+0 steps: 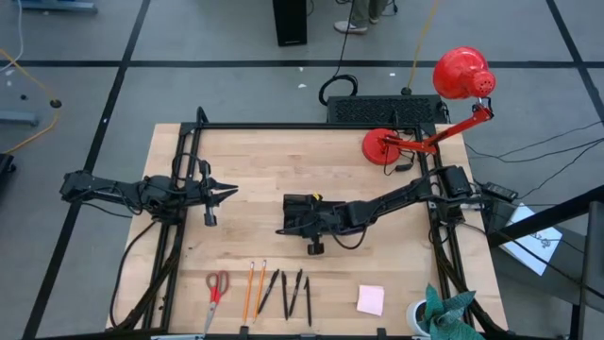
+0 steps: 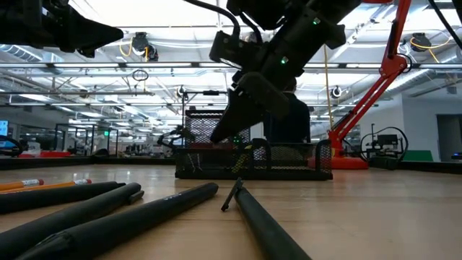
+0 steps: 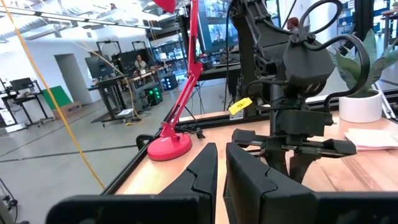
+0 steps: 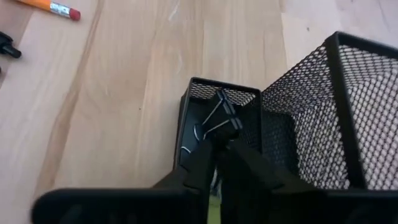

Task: Pick and place office supplies into organizer
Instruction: Put the black binder clip into the desk organizer, then put the left yellow pencil into the desk organizer

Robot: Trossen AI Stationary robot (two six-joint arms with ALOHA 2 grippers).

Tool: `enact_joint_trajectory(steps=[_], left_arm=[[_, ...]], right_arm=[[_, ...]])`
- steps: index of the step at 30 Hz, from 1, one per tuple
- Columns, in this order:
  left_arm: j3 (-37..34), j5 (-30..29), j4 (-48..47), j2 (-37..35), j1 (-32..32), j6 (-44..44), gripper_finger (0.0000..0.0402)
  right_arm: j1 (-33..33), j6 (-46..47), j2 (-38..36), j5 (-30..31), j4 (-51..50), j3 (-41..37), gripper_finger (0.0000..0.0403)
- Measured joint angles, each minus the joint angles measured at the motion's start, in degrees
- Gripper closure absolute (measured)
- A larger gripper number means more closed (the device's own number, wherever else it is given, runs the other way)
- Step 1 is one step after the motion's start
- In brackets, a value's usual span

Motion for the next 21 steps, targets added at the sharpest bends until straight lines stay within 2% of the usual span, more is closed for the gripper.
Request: enact_joint_trajectory(steps=[5, 11, 17, 21], left_arm=[[0.0, 0.0, 0.0, 0.0, 0.0, -0.1, 0.036], [0.0, 0.0, -0.1, 0.0, 0.0, -0.1, 0.036], [0.0, 0.0, -0.1, 0.0, 0.0, -0.1, 0.036], [0.0, 0.0, -0.2, 0.0, 0.0, -0.1, 0.036]], right_arm=[[0.0, 0.1, -0.1, 0.1, 0.0, 0.0, 0.0302], [0.3, -3.6, -5.8, 0.2, -1.6, -0.1, 0.0285], [1.8, -5.3, -17.2, 0.0, -6.6, -0.1, 0.0309], [3.5, -7.4, -26.9, 0.0, -1.1, -5.5, 0.0353]])
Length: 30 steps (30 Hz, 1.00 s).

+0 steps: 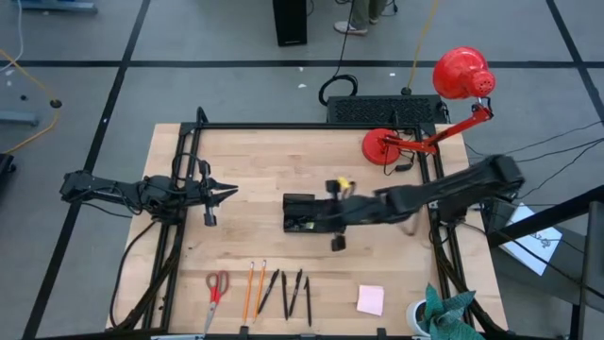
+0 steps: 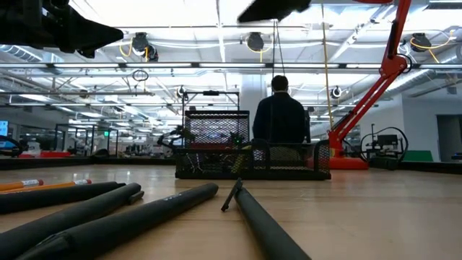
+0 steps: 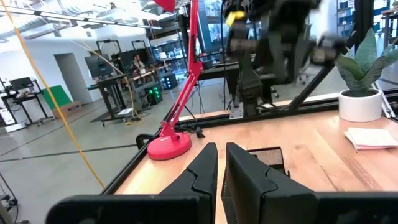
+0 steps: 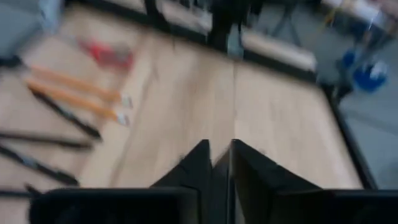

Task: Pick and place office supplies into organizer
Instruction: Put the left yellow pencil into the desk organizer

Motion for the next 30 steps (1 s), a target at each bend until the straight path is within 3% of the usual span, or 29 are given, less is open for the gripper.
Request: enact_joint_trajectory(steps=[3, 9, 17, 24, 30], left_arm=[[0.0, 0.0, -0.2, 0.0, 0.0, 0.0, 0.036], [0.0, 0.0, -0.3, 0.0, 0.0, -3.1, 0.036], [0.0, 1.8, -2.1, 0.0, 0.0, -3.4, 0.036], [0.0, 7.9, -9.4, 1.8, -0.2, -12.3, 0.036], [0.0, 6.8, -8.7, 13.3, -5.4, -22.6, 0.036]], right_arm=[[0.5, 0.4, -7.1, -1.2, 8.8, -8.2, 0.0393], [1.0, 5.0, -19.2, -2.7, 28.2, -28.6, 0.0398], [0.9, 7.9, -23.5, -2.6, 62.1, -53.5, 0.0402], [0.9, 8.3, -23.7, -2.7, 69.9, -59.6, 0.0402], [0.9, 8.1, -23.7, -2.7, 70.0, -60.0, 0.0402]])
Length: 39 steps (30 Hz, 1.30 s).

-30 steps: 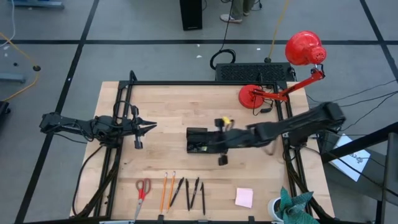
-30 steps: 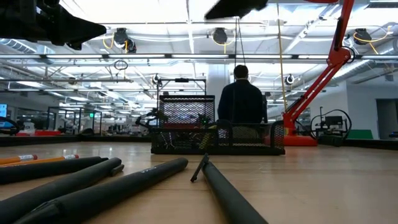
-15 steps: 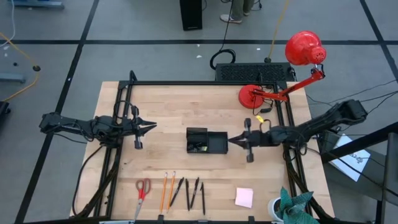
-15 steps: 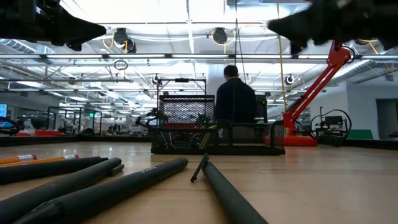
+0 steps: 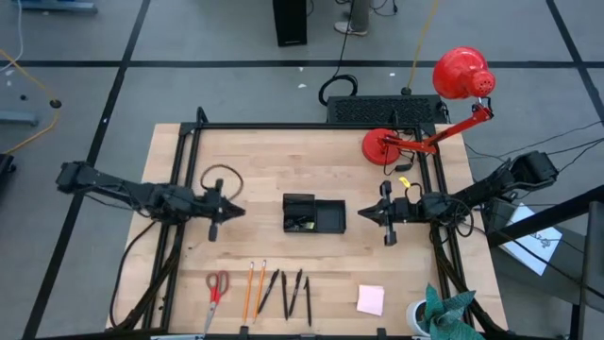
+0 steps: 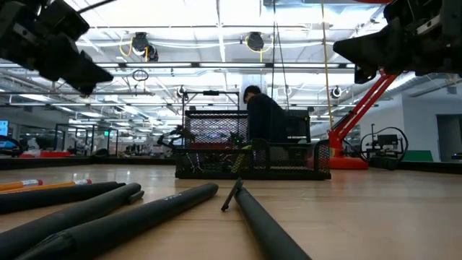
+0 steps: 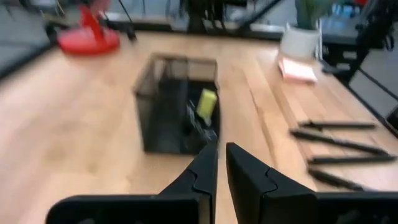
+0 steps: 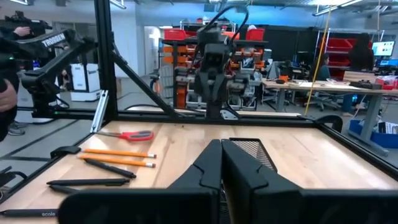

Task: Pick and place office supplies into organizer
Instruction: Put the left yellow pencil into the desk organizer

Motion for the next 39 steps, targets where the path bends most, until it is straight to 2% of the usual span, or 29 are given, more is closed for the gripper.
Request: enact_joint_trajectory(steps=[5, 10, 14, 17, 21, 26, 29, 31, 33, 39], left_arm=[[0.3, -8.8, 7.1, 11.8, -10.2, -8.2, 0.036], [7.3, -20.8, 5.7, 20.9, -23.7, -18.2, 0.036], [17.1, -32.0, -0.4, 28.1, -35.5, -22.7, 0.036], [25.6, -40.4, -7.4, 34.3, -42.8, -29.5, 0.036], [36.1, -45.9, -19.0, 42.8, -47.8, -43.3, 0.036], [45.6, -40.4, -33.5, 51.2, -45.6, -69.0, 0.036], [47.9, -34.0, -37.6, 56.7, -42.4, -79.7, 0.036], [48.4, -28.7, -38.1, 60.3, -39.8, -83.8, 0.036], [48.4, -23.7, -38.8, 63.5, -37.0, -87.1, 0.036], [48.4, -12.5, -40.5, 66.8, -30.3, -91.6, 0.036]], right_arm=[[0.0, -0.1, 0.0, 0.0, 0.0, 0.0, 0.0401], [0.0, -1.7, 0.0, -0.2, 0.0, 0.0, 0.0402], [0.0, -4.9, 0.0, -0.2, 1.4, 0.0, 0.0401], [0.0, -5.5, 0.0, -0.2, 2.2, 0.0, 0.0402], [0.0, -3.7, 0.0, -1.3, 0.9, 0.0, 0.0401], [-0.2, -3.1, -0.1, -12.0, 1.6, 0.0, 0.0402], [-0.6, -1.6, -0.3, -18.8, 4.1, 0.0, 0.0402], [-1.9, -0.1, -0.7, -24.4, 4.9, -0.2, 0.0402], [-3.4, 1.5, -1.5, -27.3, 5.0, -1.2, 0.0402], [-8.0, 5.0, -3.7, -27.1, 4.0, -4.3, 0.0402]])
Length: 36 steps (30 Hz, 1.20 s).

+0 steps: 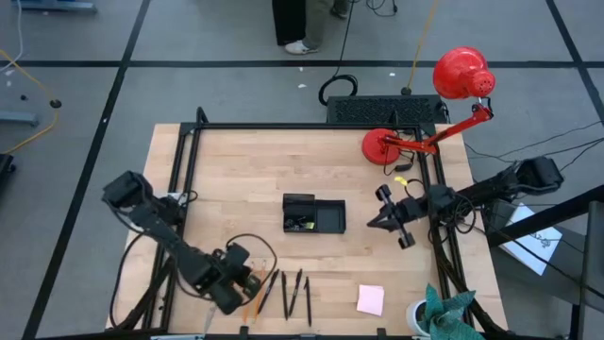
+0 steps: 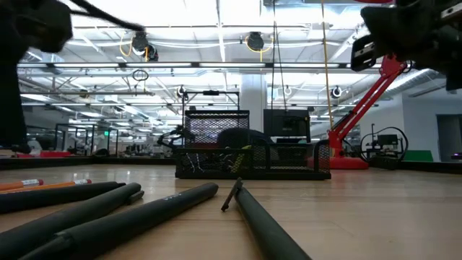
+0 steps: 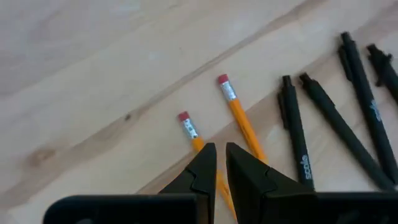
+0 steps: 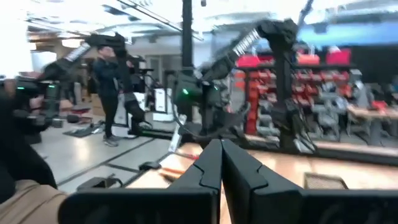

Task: Pick and place office supplies into organizer
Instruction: Put the left yellow pencil into the desk organizer

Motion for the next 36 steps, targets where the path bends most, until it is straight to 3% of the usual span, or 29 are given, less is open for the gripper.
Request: enact_joint_trajectory(steps=[6, 9, 11, 14, 21, 31, 36], left_arm=[[0.7, 6.2, -0.5, -1.2, 4.9, 2.9, 0.036], [3.3, 13.0, -3.7, -1.2, 6.3, 6.1, 0.036], [5.6, 18.4, -6.3, -1.2, 6.8, 5.2, 0.036], [8.5, 21.2, -9.5, -1.0, 6.8, 1.4, 0.036], [8.9, 17.9, -10.7, -0.9, 6.7, 2.7, 0.036], [7.7, 16.3, -8.9, 0.5, 7.2, -4.3, 0.0359], [7.7, 18.7, -2.2, 4.2, 7.4, -2.1, 0.0325]], right_arm=[[-1.6, 0.9, -0.4, -0.1, -1.3, -0.1, 0.0403], [-1.5, 0.9, -0.4, -0.1, -2.3, -0.1, 0.0403], [-1.5, 1.2, -0.3, -0.1, -3.3, -0.2, 0.0403], [-1.5, 1.5, -0.4, -0.1, -3.7, -0.2, 0.0403], [-1.5, 1.3, -0.4, -0.2, -3.7, -0.2, 0.0403], [-1.5, 0.7, -0.4, -0.2, -3.7, -0.2, 0.0402], [-1.5, 0.8, -0.4, -0.2, -3.7, -0.3, 0.0402]])
